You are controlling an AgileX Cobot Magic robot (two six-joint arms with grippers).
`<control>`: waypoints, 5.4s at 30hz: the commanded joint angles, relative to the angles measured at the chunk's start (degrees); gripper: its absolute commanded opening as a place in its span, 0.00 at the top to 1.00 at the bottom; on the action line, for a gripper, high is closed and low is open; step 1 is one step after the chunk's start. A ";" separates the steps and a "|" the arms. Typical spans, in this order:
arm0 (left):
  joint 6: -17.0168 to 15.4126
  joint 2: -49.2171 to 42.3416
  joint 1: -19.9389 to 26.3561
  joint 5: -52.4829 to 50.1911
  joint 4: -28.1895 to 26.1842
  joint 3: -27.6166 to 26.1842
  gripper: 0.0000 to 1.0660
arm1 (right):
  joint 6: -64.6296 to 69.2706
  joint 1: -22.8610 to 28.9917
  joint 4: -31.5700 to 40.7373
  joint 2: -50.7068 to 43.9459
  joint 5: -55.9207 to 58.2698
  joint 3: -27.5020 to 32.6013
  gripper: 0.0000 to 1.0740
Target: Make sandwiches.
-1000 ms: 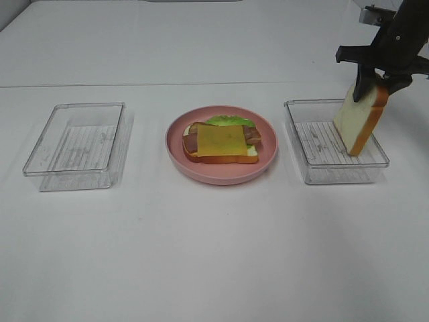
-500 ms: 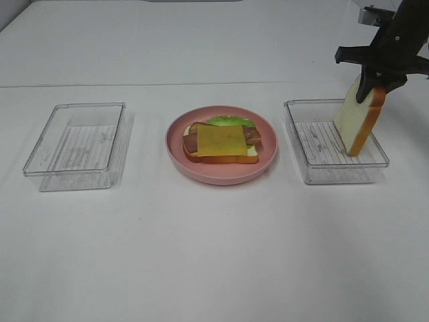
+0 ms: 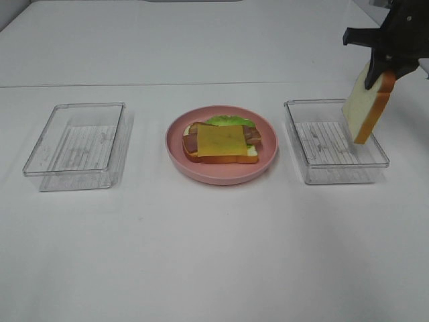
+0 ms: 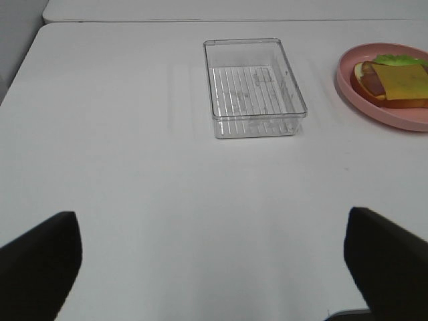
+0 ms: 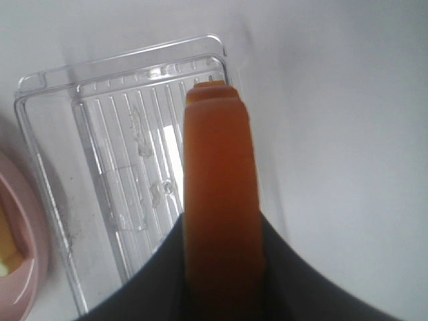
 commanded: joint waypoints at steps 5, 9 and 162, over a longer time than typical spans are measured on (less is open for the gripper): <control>0.00 -1.20 -0.29 -0.46 -0.06 0.06 0.04 | -1.55 -0.06 5.96 -8.54 3.84 3.84 1.00; 0.00 -1.20 -0.29 -0.46 -0.06 0.06 0.04 | -5.96 -0.06 15.93 -15.53 -3.04 12.38 1.00; 0.17 -1.03 -0.29 -0.46 -0.06 0.06 0.04 | -7.68 3.95 -3.55 -126.05 -4.07 84.40 0.25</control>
